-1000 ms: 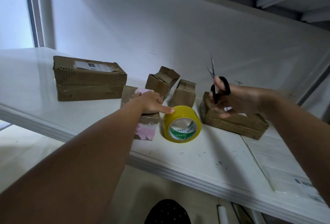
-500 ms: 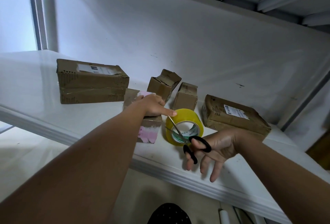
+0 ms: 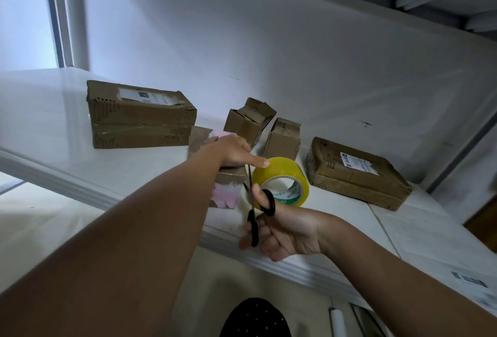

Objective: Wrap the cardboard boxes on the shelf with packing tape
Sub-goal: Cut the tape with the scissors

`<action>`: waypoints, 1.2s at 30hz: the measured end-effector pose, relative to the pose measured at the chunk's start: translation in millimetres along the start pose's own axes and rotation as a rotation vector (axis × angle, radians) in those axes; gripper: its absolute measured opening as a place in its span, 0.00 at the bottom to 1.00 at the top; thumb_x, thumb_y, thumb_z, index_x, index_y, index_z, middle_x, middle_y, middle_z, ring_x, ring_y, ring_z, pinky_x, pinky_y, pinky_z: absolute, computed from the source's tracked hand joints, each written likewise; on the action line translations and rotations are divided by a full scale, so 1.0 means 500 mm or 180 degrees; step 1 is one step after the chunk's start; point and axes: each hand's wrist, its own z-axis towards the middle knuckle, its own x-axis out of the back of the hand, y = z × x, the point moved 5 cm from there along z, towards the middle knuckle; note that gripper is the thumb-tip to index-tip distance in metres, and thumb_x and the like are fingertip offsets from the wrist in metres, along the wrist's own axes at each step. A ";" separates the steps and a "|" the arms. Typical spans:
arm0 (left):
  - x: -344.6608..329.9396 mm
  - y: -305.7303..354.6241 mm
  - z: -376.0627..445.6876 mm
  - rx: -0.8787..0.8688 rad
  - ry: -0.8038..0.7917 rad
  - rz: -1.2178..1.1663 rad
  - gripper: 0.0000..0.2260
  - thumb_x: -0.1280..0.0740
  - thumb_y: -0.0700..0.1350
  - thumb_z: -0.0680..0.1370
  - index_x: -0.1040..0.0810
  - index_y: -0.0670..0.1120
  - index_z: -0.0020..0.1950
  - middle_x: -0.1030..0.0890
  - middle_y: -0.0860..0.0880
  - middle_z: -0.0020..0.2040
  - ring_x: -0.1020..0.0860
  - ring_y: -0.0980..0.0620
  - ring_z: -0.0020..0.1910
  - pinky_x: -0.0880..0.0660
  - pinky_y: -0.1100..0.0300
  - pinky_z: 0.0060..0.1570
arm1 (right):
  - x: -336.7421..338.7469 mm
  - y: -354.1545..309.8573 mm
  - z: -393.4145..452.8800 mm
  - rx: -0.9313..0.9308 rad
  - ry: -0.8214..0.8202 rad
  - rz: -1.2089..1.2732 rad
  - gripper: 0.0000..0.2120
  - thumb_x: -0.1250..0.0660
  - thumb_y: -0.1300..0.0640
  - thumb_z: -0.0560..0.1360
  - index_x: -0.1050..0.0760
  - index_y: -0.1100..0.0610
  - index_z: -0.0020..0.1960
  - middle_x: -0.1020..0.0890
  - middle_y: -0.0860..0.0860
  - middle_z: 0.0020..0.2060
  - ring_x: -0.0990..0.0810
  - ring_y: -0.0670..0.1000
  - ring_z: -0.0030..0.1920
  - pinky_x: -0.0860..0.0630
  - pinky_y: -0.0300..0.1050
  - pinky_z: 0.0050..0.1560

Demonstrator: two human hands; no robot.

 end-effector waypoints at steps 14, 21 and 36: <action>-0.001 0.009 -0.010 -0.0125 -0.0097 -0.0097 0.31 0.33 0.66 0.71 0.24 0.45 0.64 0.27 0.47 0.67 0.30 0.47 0.66 0.36 0.47 0.68 | -0.003 -0.039 0.006 0.0119 0.0451 0.0571 0.30 0.41 0.27 0.67 0.29 0.56 0.41 0.17 0.54 0.35 0.28 0.44 0.21 0.29 0.34 0.22; 0.000 0.013 -0.014 -0.0172 -0.0080 -0.0038 0.33 0.35 0.66 0.72 0.26 0.44 0.67 0.29 0.47 0.70 0.32 0.47 0.68 0.38 0.47 0.69 | -0.005 -0.042 0.005 0.0113 0.0538 0.0578 0.31 0.41 0.27 0.67 0.30 0.56 0.42 0.17 0.55 0.35 0.27 0.45 0.21 0.28 0.34 0.22; -0.001 -0.003 -0.001 -0.0185 0.0012 -0.0211 0.28 0.32 0.66 0.70 0.21 0.44 0.57 0.24 0.48 0.59 0.27 0.50 0.59 0.32 0.52 0.62 | 0.013 -0.054 0.014 0.0308 0.1051 0.0536 0.25 0.42 0.32 0.73 0.30 0.55 0.39 0.20 0.49 0.27 0.32 0.41 0.17 0.32 0.31 0.18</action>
